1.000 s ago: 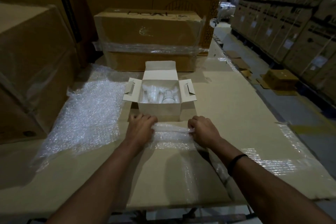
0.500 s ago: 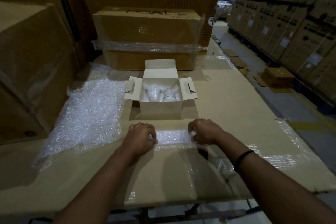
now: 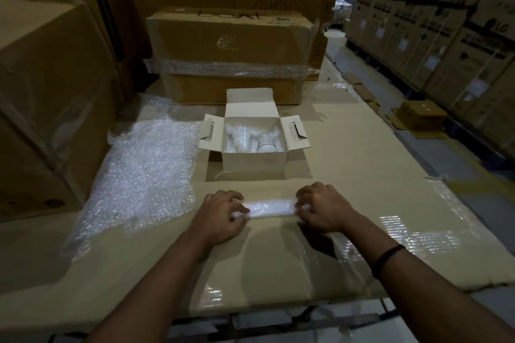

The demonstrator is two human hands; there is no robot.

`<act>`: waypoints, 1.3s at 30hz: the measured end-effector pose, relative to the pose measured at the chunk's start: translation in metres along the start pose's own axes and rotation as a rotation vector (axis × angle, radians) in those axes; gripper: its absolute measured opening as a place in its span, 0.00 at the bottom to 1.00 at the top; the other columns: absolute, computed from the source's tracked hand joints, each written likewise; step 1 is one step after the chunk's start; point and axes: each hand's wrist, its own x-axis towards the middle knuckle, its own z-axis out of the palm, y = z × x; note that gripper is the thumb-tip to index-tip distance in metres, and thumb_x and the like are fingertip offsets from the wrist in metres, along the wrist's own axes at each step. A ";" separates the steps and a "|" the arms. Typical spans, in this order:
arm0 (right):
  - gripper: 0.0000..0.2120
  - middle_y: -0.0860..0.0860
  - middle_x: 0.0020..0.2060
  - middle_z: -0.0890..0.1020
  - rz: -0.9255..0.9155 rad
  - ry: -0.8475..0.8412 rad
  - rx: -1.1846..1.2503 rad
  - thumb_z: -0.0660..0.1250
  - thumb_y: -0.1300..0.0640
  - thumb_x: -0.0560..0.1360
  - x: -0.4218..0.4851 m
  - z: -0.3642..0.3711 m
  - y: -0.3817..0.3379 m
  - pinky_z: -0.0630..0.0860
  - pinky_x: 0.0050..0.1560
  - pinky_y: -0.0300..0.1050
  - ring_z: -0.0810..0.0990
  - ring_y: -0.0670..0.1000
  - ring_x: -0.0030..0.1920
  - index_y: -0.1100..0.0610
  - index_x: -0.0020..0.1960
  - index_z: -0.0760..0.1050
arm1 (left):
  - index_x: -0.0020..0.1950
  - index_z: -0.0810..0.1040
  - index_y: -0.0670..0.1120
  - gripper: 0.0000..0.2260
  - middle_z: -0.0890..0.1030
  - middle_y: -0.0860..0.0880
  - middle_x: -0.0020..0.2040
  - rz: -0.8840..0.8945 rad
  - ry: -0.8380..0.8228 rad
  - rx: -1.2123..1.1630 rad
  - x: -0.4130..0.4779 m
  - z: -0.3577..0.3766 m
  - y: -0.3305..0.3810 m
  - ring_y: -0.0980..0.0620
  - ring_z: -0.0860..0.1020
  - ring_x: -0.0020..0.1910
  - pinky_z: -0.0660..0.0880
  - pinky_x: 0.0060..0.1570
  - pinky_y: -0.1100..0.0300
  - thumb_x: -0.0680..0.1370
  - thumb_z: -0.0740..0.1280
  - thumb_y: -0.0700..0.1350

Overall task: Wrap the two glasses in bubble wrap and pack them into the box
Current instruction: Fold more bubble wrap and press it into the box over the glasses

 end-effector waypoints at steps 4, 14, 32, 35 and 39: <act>0.14 0.46 0.60 0.79 0.073 -0.081 -0.008 0.64 0.53 0.74 0.004 -0.005 -0.005 0.68 0.56 0.46 0.75 0.54 0.61 0.48 0.59 0.77 | 0.60 0.80 0.55 0.14 0.81 0.55 0.58 -0.054 -0.012 -0.033 0.004 -0.003 0.006 0.50 0.74 0.59 0.67 0.59 0.55 0.75 0.70 0.51; 0.16 0.52 0.54 0.81 0.199 -0.174 0.011 0.66 0.61 0.68 0.016 -0.014 -0.017 0.67 0.44 0.44 0.78 0.56 0.54 0.50 0.55 0.77 | 0.53 0.83 0.50 0.10 0.82 0.50 0.49 -0.142 -0.002 -0.198 0.008 0.000 0.007 0.49 0.79 0.48 0.76 0.50 0.52 0.72 0.72 0.42; 0.13 0.54 0.58 0.75 0.089 0.295 -0.005 0.70 0.66 0.73 0.176 -0.114 0.037 0.80 0.46 0.47 0.79 0.50 0.47 0.57 0.57 0.81 | 0.68 0.76 0.54 0.15 0.75 0.49 0.61 0.063 0.202 0.045 0.131 -0.041 0.025 0.49 0.70 0.58 0.64 0.56 0.53 0.81 0.62 0.48; 0.15 0.55 0.59 0.75 -0.011 0.195 -0.027 0.68 0.70 0.73 0.206 -0.115 0.044 0.79 0.52 0.49 0.78 0.53 0.51 0.58 0.56 0.82 | 0.68 0.75 0.54 0.16 0.70 0.52 0.71 0.106 0.082 0.106 0.152 -0.039 0.028 0.48 0.67 0.65 0.64 0.61 0.51 0.80 0.63 0.45; 0.16 0.56 0.63 0.75 -0.153 0.031 -0.136 0.67 0.71 0.73 0.229 -0.114 0.048 0.74 0.58 0.44 0.76 0.54 0.60 0.57 0.57 0.82 | 0.67 0.75 0.55 0.18 0.74 0.50 0.67 0.038 -0.062 0.059 0.172 -0.036 0.031 0.48 0.71 0.62 0.68 0.55 0.54 0.78 0.66 0.43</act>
